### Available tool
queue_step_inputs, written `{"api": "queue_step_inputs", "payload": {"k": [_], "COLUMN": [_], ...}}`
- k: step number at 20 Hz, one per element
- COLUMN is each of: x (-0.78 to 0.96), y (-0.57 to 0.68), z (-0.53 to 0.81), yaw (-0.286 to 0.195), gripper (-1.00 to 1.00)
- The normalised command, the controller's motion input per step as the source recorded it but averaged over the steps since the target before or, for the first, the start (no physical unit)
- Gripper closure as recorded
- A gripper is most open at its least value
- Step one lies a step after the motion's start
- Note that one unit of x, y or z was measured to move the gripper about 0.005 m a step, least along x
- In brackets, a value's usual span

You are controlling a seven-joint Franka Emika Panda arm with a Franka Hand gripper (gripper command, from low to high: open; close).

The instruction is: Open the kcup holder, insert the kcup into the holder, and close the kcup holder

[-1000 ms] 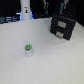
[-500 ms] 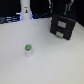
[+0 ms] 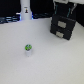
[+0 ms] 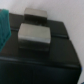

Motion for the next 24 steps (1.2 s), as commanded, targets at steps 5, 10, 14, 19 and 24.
{"api": "queue_step_inputs", "payload": {"k": [5,10,14,19,24], "x": [-0.20,-0.20,-0.32,-0.44,-0.44], "y": [0.44,0.27,0.11,0.05,0.03], "z": [-0.35,-0.41,-0.45,-0.44,-0.43], "yaw": [-0.137,-0.121,-0.084,-0.061,-0.013], "gripper": [-1.00,-1.00,-1.00,-1.00,-1.00]}}
